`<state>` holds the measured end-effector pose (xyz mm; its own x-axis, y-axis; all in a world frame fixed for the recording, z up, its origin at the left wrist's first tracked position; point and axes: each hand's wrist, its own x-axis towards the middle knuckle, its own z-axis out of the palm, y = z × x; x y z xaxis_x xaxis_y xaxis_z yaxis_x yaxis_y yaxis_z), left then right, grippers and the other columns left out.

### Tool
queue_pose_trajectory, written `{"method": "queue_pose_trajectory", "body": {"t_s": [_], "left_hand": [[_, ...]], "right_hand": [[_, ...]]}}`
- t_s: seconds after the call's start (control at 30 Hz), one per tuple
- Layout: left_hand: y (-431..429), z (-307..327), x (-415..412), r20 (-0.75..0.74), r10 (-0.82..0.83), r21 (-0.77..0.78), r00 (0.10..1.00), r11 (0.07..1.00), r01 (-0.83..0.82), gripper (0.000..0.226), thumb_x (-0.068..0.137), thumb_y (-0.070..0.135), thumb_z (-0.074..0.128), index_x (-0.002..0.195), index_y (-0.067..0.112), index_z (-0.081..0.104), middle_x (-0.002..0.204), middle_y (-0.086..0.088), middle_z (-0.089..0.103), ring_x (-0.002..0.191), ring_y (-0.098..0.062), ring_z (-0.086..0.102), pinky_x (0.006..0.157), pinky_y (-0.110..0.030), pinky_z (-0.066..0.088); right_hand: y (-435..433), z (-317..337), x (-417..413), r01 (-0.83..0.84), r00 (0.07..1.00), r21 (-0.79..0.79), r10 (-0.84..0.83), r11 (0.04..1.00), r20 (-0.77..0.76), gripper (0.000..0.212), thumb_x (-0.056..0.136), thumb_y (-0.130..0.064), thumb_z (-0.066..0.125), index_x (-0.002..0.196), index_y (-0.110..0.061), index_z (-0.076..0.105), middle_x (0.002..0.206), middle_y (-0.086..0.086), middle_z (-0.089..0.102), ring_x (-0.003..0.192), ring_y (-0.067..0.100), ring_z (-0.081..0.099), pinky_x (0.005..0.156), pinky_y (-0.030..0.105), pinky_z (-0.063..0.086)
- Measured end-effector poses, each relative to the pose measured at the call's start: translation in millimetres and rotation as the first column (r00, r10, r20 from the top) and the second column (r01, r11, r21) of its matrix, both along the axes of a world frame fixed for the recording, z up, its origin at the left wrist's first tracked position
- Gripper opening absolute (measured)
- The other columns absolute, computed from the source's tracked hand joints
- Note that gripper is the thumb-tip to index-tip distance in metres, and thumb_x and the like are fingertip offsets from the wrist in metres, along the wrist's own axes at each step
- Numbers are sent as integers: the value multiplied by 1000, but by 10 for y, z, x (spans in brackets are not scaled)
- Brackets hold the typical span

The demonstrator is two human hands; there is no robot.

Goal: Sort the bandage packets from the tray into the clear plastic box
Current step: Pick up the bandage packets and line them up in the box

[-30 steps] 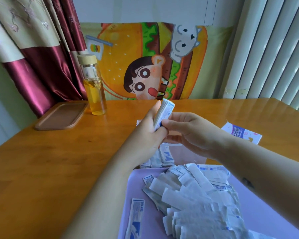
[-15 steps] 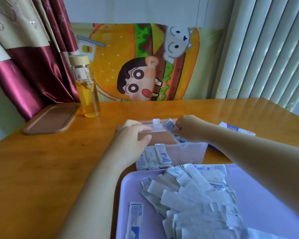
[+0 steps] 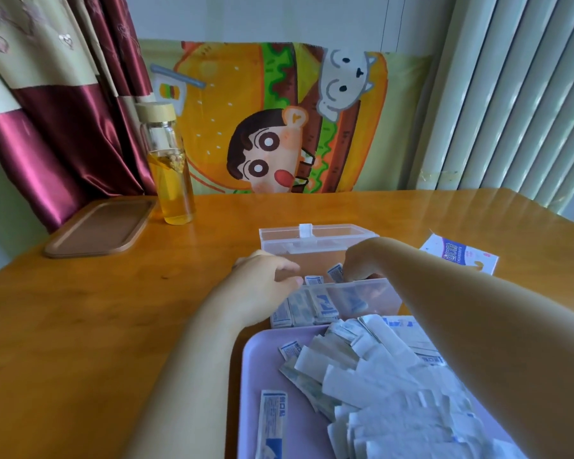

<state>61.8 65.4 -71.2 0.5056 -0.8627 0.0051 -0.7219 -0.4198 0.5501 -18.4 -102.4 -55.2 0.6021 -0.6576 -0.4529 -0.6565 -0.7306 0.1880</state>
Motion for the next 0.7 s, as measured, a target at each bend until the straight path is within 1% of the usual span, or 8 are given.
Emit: {"method": "queue_pose_trajectory", "body": {"t_s": [0.1,0.23,0.27,0.33,0.4,0.53,0.7], "left_hand": [[5,9,28,-28,1,-27,1000,1000,-1,37,95,40,48,132,33,52,143,6,38,133,-19,32,110,-38,30],[9,8,57,-43,-3,-41,999,999,1,37,95,39,48,132,32,52,144,5,38,133,-18,34,110,-38,31],[6,1,56,-46,-2,-39,999,999,0,38,95,39,48,133,33,51,144,6,37,133,-18,33,109,-37,31],[2,-8,49,-45,1,-34,999,999,-2,40,95,41,48,134,33,48,145,6,36,133,-17,33,107,-35,32],[-8,-9,37,-30,7,-27,1000,1000,-8,42,96,41,47,136,33,46,146,7,34,133,-17,33,106,-35,33],[-14,-29,35,-35,16,-30,999,999,-17,45,95,42,47,139,31,42,149,8,32,135,-16,31,107,-35,33],[-28,-36,30,-36,20,-27,999,999,-21,48,95,43,48,141,31,39,149,9,30,136,-15,30,108,-35,32]], "right_hand": [[-27,-29,7,40,998,40,-42,998,39,40,96,-22,43,132,-5,47,131,9,51,96,19,46,78,26,38],[-43,-71,9,78,994,97,-84,992,63,43,96,-23,45,135,-5,43,133,10,50,103,21,52,77,24,43],[-34,-70,4,70,995,84,-76,994,72,44,96,-24,44,136,-6,42,134,10,49,107,22,51,78,24,43],[-18,-70,2,39,995,41,-42,998,87,43,98,-24,41,137,-6,41,137,9,48,119,23,48,88,25,40],[-4,-72,2,28,994,39,-31,999,101,43,98,-25,39,137,-6,40,139,9,47,125,22,46,94,26,37],[2,-79,1,30,994,77,-38,997,102,43,99,-23,40,137,-5,40,139,11,46,126,22,44,96,26,37],[-11,-82,4,35,991,122,-50,992,123,43,98,-25,42,136,-6,42,137,10,47,124,23,46,90,26,38]]}}
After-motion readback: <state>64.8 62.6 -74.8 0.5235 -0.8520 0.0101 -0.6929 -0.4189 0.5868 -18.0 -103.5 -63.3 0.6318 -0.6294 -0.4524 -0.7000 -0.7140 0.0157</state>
